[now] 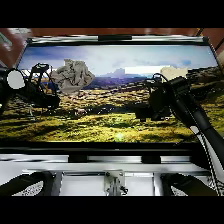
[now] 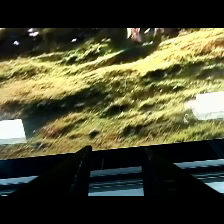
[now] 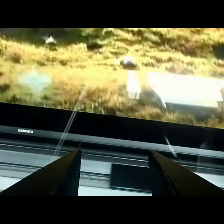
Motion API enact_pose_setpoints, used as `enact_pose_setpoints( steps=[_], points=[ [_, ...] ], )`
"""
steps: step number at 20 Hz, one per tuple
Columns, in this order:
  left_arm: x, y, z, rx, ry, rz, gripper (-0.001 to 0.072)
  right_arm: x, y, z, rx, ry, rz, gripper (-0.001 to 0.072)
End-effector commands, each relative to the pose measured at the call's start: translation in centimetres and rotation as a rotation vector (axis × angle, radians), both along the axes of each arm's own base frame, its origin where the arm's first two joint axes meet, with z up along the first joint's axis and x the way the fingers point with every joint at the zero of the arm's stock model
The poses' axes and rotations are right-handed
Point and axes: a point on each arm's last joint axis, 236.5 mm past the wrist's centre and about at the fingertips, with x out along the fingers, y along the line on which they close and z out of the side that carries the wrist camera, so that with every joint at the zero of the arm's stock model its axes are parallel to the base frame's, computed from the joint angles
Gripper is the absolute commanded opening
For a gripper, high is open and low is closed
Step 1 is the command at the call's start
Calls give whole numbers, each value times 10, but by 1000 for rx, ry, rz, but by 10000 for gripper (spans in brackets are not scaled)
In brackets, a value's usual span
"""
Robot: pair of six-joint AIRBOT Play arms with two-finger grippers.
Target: Fold the shirts.
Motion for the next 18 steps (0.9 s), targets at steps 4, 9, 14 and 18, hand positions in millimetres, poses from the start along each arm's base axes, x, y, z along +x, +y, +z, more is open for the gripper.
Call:
enact_pose_setpoints(
  steps=[4, 9, 14, 18],
  points=[
    [0, 0, 0, 1, 0, 0, 394, 0, 0, 0, 0, 0, 1, 528],
    [0, 0, 0, 1, 0, 1, 394, 0, 0, 0, 0, 0, 1, 528],
    [0, 0, 0, 1, 0, 1, 394, 3, 2, 0, 7, -14, 0, 528],
    [22, -6, 2, -23, -83, -2, 394, 6, 3, 1, 10, -23, 0, 528]
  ],
)
